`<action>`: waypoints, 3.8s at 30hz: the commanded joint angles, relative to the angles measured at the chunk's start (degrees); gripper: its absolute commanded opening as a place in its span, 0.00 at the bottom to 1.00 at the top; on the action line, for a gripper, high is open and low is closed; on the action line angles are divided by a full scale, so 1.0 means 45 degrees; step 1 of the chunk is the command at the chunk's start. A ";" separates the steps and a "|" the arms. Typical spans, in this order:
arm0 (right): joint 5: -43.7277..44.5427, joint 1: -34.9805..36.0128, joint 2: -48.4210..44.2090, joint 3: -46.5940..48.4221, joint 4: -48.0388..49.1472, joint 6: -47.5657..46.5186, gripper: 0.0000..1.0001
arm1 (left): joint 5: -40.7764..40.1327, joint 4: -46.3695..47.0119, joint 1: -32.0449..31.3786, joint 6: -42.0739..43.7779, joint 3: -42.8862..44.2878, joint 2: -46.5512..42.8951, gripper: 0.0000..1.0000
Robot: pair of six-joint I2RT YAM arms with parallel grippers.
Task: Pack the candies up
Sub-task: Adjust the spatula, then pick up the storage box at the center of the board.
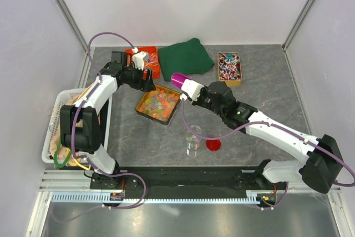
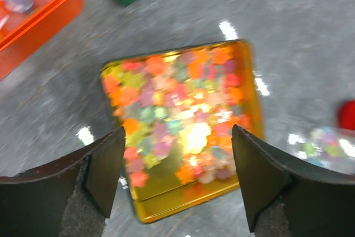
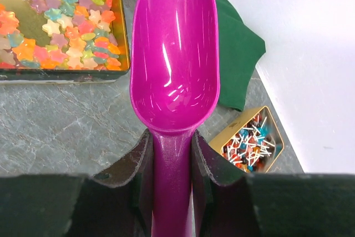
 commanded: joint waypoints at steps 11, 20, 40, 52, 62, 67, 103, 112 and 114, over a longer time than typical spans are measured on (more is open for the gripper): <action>0.0164 -0.0007 -0.0122 -0.0124 0.0648 -0.0043 0.00 | -0.4968 0.1598 -0.0553 0.1049 -0.1682 0.0759 0.59; 0.0027 -0.0007 -0.0025 -0.0065 0.0511 0.0054 0.00 | -0.6608 0.3025 -0.0904 0.1537 -0.2796 0.0798 0.48; -0.0168 -0.0007 0.0366 0.0402 -0.0385 -0.0316 0.00 | -0.6124 0.3964 -0.1745 0.2143 -0.2875 0.2418 0.02; 0.1275 0.0520 0.1751 0.3273 -0.3568 -0.1917 0.00 | -0.4680 0.6130 -0.1745 0.0643 -0.4104 0.0254 0.02; 0.2097 0.1184 0.2065 0.3978 -0.4137 -0.2055 0.00 | -0.4793 0.9235 -0.1764 -0.0571 -0.5726 -0.1662 0.02; 0.2312 0.1321 0.2163 0.4133 -0.4409 -0.2424 0.00 | -0.5653 1.0309 -0.1764 -0.1001 -0.6427 -0.2208 0.02; 0.8269 0.4017 0.7806 0.8274 -0.8258 -0.7015 0.00 | -0.4521 0.6484 -0.1881 -0.0143 -0.4730 -0.1624 0.02; 0.8348 0.3802 0.8335 0.8139 -0.8258 -0.7952 0.00 | -0.4307 0.5820 -0.1998 0.0131 -0.5004 -0.2327 0.02; 0.8347 0.3802 0.8354 0.7866 -0.8278 -0.8148 0.00 | -0.4228 0.5819 -0.1999 0.0131 -0.5042 -0.2443 0.02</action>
